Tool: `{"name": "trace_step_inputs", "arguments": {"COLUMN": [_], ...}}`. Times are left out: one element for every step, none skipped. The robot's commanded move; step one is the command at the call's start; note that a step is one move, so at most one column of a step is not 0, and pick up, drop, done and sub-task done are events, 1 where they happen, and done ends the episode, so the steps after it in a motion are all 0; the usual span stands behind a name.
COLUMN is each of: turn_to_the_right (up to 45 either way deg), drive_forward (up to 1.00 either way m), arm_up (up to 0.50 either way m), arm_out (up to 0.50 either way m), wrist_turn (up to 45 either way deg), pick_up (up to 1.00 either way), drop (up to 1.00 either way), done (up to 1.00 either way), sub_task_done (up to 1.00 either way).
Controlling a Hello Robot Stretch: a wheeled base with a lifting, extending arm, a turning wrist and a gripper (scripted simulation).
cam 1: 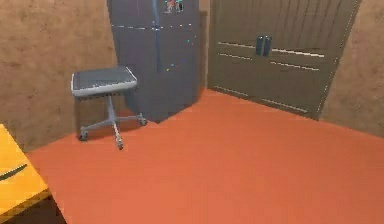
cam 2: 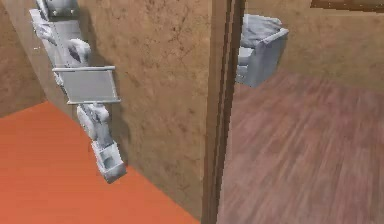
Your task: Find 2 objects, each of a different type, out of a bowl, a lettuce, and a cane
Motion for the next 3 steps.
{"name": "trace_step_inputs", "arguments": {"turn_to_the_right": [-12.0,0.0,-36.0], "drive_forward": [0.0,0.65,0.0], "arm_up": [0.0,0.0,0.0], "arm_out": [0.0,0.0,0.0], "wrist_turn": [0.0,0.0,0.0], "pick_up": [0.0,0.0,0.0], "drop": [0.0,0.0,0.0], "done": [0.0,0.0,0.0], "sub_task_done": [0.0,0.0,0.0]}}
